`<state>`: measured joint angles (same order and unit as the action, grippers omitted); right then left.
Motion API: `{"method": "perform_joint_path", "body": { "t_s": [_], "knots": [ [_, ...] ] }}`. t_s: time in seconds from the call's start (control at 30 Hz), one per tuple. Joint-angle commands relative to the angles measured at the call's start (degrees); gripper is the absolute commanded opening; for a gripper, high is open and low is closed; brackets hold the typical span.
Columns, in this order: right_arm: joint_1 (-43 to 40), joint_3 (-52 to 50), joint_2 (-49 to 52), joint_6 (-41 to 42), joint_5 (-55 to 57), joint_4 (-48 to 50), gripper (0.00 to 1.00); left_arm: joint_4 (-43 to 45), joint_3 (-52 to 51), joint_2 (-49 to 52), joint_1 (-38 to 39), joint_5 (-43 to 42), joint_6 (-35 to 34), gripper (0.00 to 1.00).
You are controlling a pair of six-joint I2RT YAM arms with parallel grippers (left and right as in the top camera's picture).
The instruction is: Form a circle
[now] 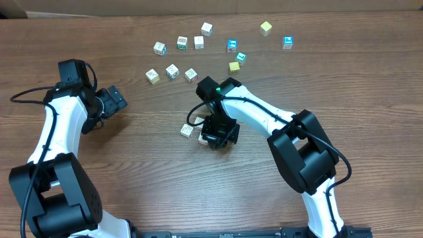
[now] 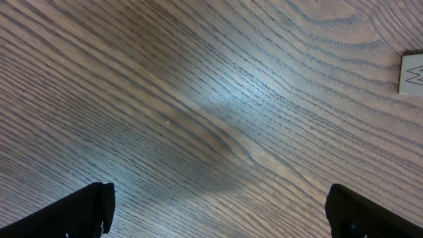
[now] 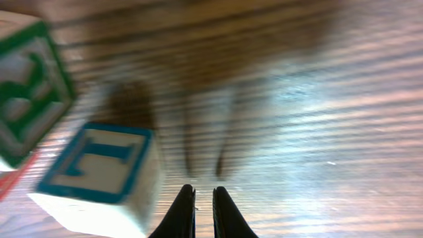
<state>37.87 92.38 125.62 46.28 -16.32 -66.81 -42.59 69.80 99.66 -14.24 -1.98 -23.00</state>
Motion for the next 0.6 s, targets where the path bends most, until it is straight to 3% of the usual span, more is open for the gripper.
{"method": "perform_joint_path", "body": {
  "t_s": [0.0, 0.37, 0.57],
  "knots": [
    [-1.0, -0.3, -1.9, 0.2, 1.7, -0.5, 0.09, 0.0, 0.2, 0.4, 0.1, -0.5, -0.3, 1.0],
    [-1.2, -0.3, -1.9, -1.3, 4.3, -0.3, 0.12, 0.0, 0.2, 0.4, 0.1, -0.5, -0.3, 1.0],
    [-1.2, -0.3, -1.9, -4.4, 9.7, 0.5, 0.24, 0.0, 0.2, 0.4, 0.1, -0.5, -0.3, 0.99]
  ]
}}
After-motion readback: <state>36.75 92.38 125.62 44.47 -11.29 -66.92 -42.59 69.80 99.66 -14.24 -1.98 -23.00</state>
